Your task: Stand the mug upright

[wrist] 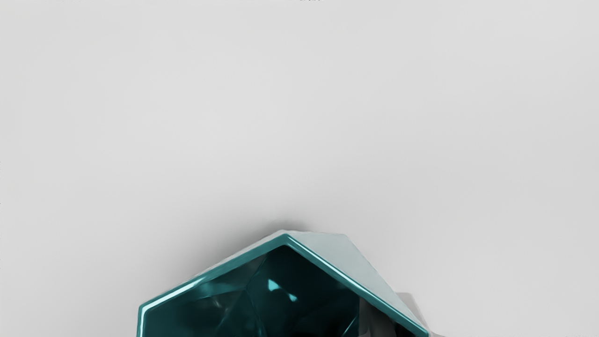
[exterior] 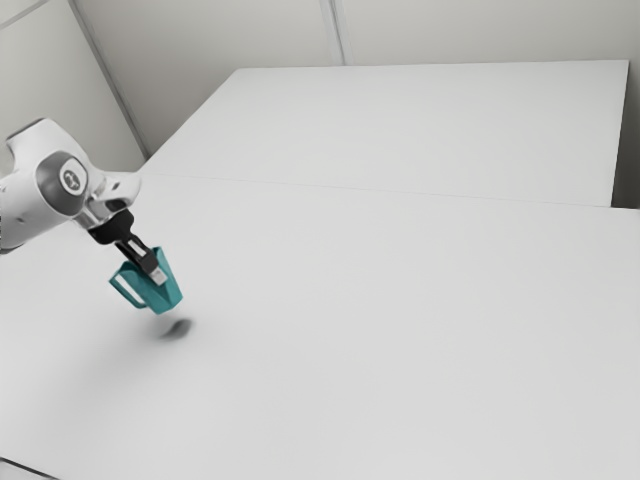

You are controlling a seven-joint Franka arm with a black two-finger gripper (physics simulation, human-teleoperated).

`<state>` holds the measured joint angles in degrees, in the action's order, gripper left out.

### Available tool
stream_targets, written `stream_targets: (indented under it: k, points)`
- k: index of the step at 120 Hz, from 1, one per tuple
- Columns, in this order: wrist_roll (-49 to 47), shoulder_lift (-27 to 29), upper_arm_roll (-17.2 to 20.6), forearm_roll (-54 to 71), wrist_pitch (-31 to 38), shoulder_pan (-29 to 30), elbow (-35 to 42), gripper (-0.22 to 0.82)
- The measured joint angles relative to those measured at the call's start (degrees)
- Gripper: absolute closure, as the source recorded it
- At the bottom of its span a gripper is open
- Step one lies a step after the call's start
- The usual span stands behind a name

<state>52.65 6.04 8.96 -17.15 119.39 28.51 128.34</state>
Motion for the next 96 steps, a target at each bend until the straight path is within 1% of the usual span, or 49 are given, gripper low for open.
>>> stream_targets:
  k: [12,22,29,36,44,56,67,96]
  points:
    - [-3.9,-0.1,-0.7,3.4,0.8,-3.5,-0.3,0.78]
    - [-7.1,-0.3,-4.7,6.0,1.4,-9.1,-0.6,0.78]
    - [-9.4,-0.4,-6.4,8.2,1.6,-12.1,-1.1,0.79]
    - [-11.7,-0.5,-9.1,10.2,1.8,-16.3,-1.4,0.79]
    - [-14.4,-0.6,-10.5,12.4,2.2,-18.7,-1.5,0.79]
    - [-18.2,-0.4,-10.8,15.2,2.9,-19.6,-1.3,0.79]
    - [-21.7,-0.1,-10.4,17.9,3.6,-19.7,-0.9,0.79]
    - [-30.0,0.0,-7.3,21.9,6.2,-20.8,0.7,0.79]
